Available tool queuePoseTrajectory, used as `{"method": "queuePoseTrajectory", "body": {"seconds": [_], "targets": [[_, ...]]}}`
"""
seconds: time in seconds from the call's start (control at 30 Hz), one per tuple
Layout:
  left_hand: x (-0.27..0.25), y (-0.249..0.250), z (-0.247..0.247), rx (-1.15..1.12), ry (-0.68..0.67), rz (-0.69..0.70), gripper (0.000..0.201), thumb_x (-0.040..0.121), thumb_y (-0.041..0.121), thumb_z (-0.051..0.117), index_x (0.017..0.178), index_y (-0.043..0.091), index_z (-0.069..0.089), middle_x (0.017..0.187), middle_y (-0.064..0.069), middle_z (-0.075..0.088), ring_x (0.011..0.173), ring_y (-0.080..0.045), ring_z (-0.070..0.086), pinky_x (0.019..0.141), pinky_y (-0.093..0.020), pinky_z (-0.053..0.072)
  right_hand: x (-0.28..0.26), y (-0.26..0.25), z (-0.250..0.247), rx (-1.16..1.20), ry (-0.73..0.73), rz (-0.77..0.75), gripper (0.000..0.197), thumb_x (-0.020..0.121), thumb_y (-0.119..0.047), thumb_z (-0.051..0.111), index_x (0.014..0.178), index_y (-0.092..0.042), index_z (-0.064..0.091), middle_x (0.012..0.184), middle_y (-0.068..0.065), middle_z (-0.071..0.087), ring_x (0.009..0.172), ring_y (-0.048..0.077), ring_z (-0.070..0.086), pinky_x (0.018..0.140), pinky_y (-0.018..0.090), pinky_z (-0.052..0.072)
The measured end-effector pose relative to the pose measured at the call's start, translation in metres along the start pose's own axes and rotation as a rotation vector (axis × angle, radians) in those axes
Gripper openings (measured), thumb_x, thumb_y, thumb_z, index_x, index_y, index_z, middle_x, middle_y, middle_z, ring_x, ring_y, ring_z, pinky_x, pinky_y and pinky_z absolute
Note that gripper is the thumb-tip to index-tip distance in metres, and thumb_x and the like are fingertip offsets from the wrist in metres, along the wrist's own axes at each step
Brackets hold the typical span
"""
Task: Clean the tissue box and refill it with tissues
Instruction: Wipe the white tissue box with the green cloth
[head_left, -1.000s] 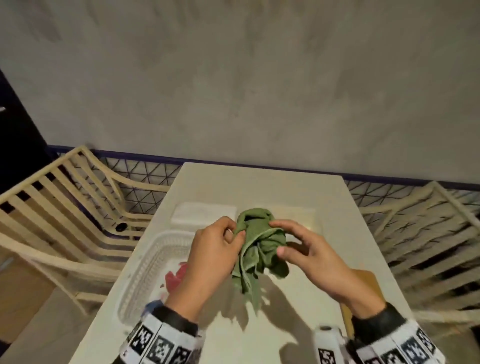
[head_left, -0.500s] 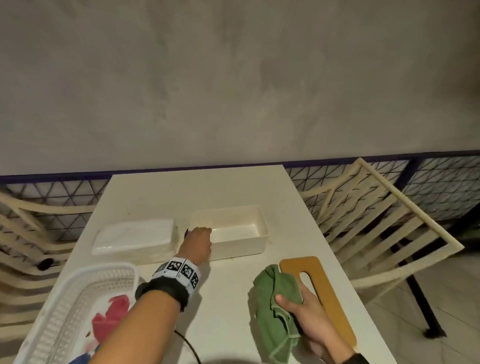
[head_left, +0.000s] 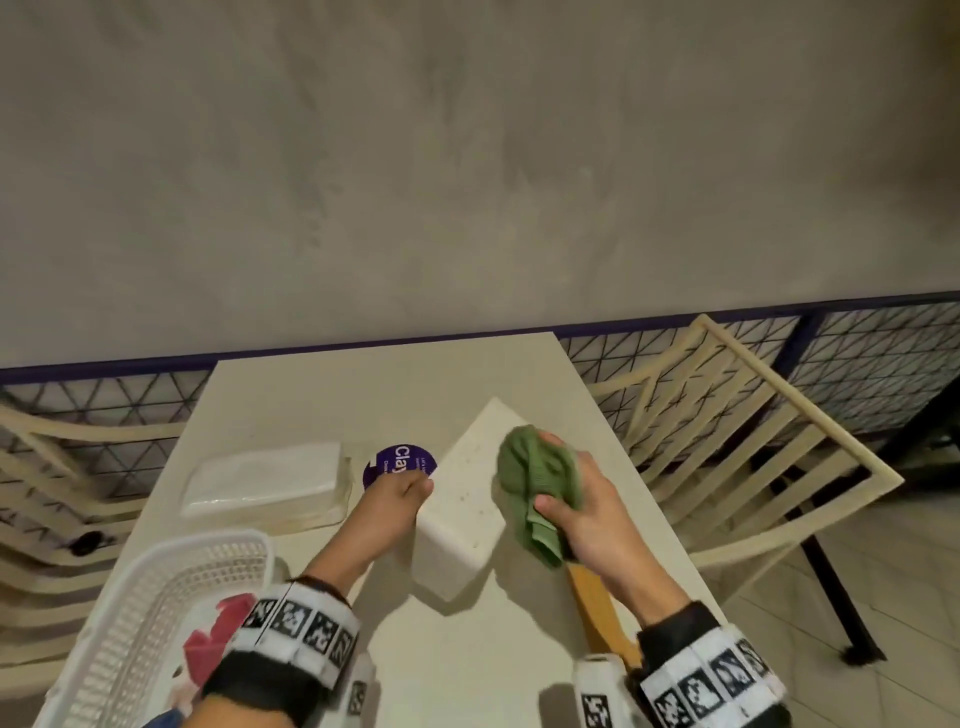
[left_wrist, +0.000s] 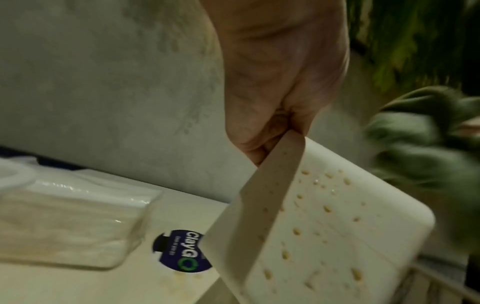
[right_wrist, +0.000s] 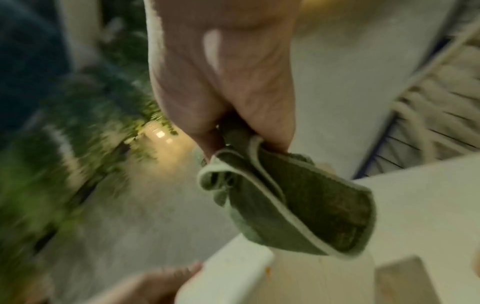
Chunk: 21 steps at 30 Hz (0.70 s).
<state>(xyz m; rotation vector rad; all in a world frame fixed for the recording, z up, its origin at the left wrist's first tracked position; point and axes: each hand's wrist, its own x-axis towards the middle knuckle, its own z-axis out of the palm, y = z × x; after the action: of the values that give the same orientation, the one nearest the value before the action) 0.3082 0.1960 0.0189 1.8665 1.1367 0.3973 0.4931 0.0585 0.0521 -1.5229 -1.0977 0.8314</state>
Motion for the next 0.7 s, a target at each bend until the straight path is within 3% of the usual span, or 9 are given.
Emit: {"method": "queuePoseTrajectory", "body": {"seconds": [0.07, 0.13, 0.2, 0.27, 0.33, 0.43, 0.57, 0.63, 0.7], "targets": [[-0.026, 0.015, 0.003, -0.148, 0.11, 0.044, 0.031, 0.096, 0.02, 0.042, 0.09, 0.001, 0.065, 0.088, -0.017, 0.069, 0.082, -0.026, 0.059, 0.075, -0.033, 0.041, 0.007, -0.006, 0.029, -0.315, -0.058, -0.143, 0.055, 0.085, -0.028, 0.062, 0.135, -0.031, 0.04, 0.143, -0.003, 0.028, 0.132, 0.015, 0.027, 0.115, 0.037, 0.023], [-0.047, 0.033, 0.004, -0.258, 0.264, 0.085, 0.029, 0.097, 0.014, 0.04, 0.091, 0.008, 0.068, 0.085, -0.005, 0.069, 0.08, -0.017, 0.06, 0.073, -0.02, 0.042, 0.005, -0.009, 0.058, -0.502, -0.072, -0.318, 0.061, 0.08, -0.05, 0.053, 0.136, -0.028, 0.043, 0.151, -0.004, 0.026, 0.138, 0.018, 0.018, 0.115, 0.035, 0.015], [-0.063, 0.044, -0.002, -0.351, 0.413, 0.101, 0.03, 0.097, 0.01, 0.037, 0.093, 0.011, 0.067, 0.083, 0.002, 0.068, 0.078, -0.011, 0.059, 0.065, -0.009, 0.041, -0.001, -0.011, 0.071, -0.517, -0.091, -0.495, 0.049, 0.081, -0.042, 0.051, 0.127, -0.023, 0.055, 0.143, -0.002, 0.043, 0.132, 0.02, 0.033, 0.111, 0.032, 0.022], [-0.076, 0.043, -0.01, -0.427, 0.47, 0.091, 0.031, 0.097, 0.01, 0.036, 0.09, 0.011, 0.067, 0.082, -0.001, 0.068, 0.075, -0.013, 0.059, 0.063, -0.011, 0.044, -0.005, -0.012, 0.064, -0.501, -0.125, -0.652, 0.033, 0.083, -0.027, 0.055, 0.114, -0.022, 0.064, 0.131, -0.004, 0.055, 0.121, 0.016, 0.045, 0.105, 0.03, 0.033], [-0.087, 0.042, -0.014, -0.396, 0.473, 0.109, 0.03, 0.097, 0.012, 0.037, 0.09, 0.008, 0.066, 0.084, -0.008, 0.069, 0.076, -0.017, 0.059, 0.066, -0.024, 0.044, 0.0, -0.017, 0.054, -0.487, -0.081, -0.647, 0.03, 0.081, -0.012, 0.059, 0.109, -0.021, 0.063, 0.121, -0.003, 0.056, 0.114, 0.014, 0.045, 0.099, 0.036, 0.041], [-0.096, 0.041, -0.013, -0.374, 0.49, 0.133, 0.029, 0.098, 0.014, 0.037, 0.089, 0.01, 0.065, 0.084, -0.011, 0.068, 0.076, -0.02, 0.059, 0.069, -0.033, 0.043, 0.002, -0.039, 0.065, -0.498, -0.065, -0.558, 0.053, 0.08, 0.0, 0.055, 0.127, -0.021, 0.05, 0.118, 0.004, 0.051, 0.111, 0.016, 0.043, 0.098, 0.036, 0.042], [-0.104, 0.035, -0.026, -0.435, 0.534, 0.157, 0.03, 0.098, 0.013, 0.036, 0.084, 0.009, 0.063, 0.081, -0.01, 0.068, 0.074, -0.016, 0.06, 0.069, -0.027, 0.047, -0.022, -0.035, 0.066, -0.564, -0.287, -0.793, 0.044, 0.085, -0.013, 0.055, 0.126, -0.029, 0.054, 0.123, -0.001, 0.042, 0.114, 0.017, 0.042, 0.097, 0.031, 0.04], [-0.109, 0.036, -0.027, -0.439, 0.518, 0.172, 0.031, 0.098, 0.013, 0.036, 0.083, 0.012, 0.062, 0.076, -0.003, 0.066, 0.066, -0.004, 0.058, 0.058, -0.014, 0.044, -0.011, -0.036, 0.056, -0.672, -0.217, -0.742, 0.043, 0.084, -0.02, 0.057, 0.124, -0.035, 0.054, 0.136, 0.0, 0.033, 0.128, 0.023, 0.033, 0.106, 0.044, 0.036], [-0.111, 0.038, -0.024, -0.493, 0.536, 0.168, 0.032, 0.098, 0.014, 0.036, 0.081, 0.015, 0.063, 0.077, -0.002, 0.066, 0.066, -0.004, 0.058, 0.058, -0.014, 0.044, -0.005, -0.047, 0.065, -0.725, -0.145, -0.717, 0.044, 0.084, -0.026, 0.049, 0.127, -0.034, 0.052, 0.147, 0.009, 0.031, 0.14, 0.032, 0.017, 0.113, 0.053, 0.019]]}}
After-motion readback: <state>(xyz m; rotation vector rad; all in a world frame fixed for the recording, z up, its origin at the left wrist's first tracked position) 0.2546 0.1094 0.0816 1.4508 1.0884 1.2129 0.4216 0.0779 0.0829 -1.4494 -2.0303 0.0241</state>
